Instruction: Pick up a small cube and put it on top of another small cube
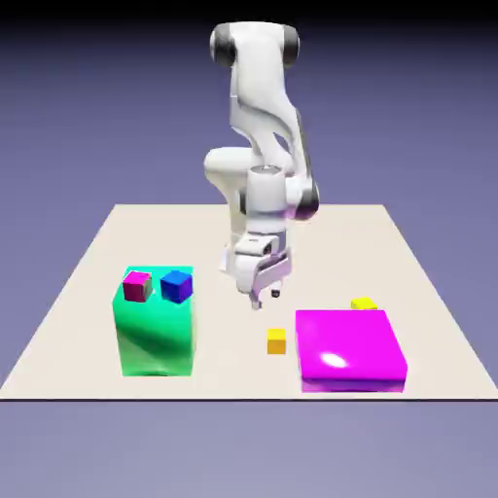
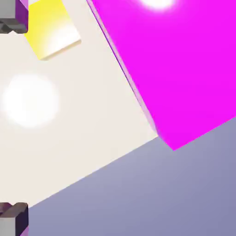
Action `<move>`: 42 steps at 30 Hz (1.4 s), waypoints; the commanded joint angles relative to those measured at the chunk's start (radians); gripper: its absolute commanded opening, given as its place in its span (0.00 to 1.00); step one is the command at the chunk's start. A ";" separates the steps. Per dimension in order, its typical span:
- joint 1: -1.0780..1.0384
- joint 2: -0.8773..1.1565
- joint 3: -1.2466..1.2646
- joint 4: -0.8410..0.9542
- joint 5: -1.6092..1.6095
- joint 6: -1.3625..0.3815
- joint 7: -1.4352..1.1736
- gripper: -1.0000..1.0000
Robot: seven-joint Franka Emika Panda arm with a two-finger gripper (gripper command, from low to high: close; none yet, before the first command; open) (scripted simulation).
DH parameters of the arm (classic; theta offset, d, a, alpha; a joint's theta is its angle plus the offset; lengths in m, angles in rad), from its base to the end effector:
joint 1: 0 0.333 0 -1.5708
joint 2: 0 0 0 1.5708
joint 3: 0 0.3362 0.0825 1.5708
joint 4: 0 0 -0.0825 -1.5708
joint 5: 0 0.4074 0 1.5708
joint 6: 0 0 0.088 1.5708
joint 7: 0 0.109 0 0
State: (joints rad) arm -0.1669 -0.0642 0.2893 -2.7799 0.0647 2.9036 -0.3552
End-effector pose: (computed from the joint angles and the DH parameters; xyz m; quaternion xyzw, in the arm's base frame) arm 0.4083 0.0445 0.2452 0.9741 0.2062 0.0922 0.0094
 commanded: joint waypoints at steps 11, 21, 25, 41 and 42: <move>-0.010 0.226 0.033 0.024 -0.024 0.017 -0.302 0.50; 0.064 0.344 -0.056 0.047 -0.095 0.111 -0.251 0.00; -0.027 0.199 0.054 0.018 -0.008 -0.004 -0.313 0.00; 0.175 -0.026 -0.383 0.263 -0.077 -0.437 0.069 0.00; 0.193 -0.040 -0.420 0.282 -0.085 -0.468 0.100 0.00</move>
State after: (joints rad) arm 0.0240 -0.1040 -0.1303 -2.4978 -0.0189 2.4348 -0.2562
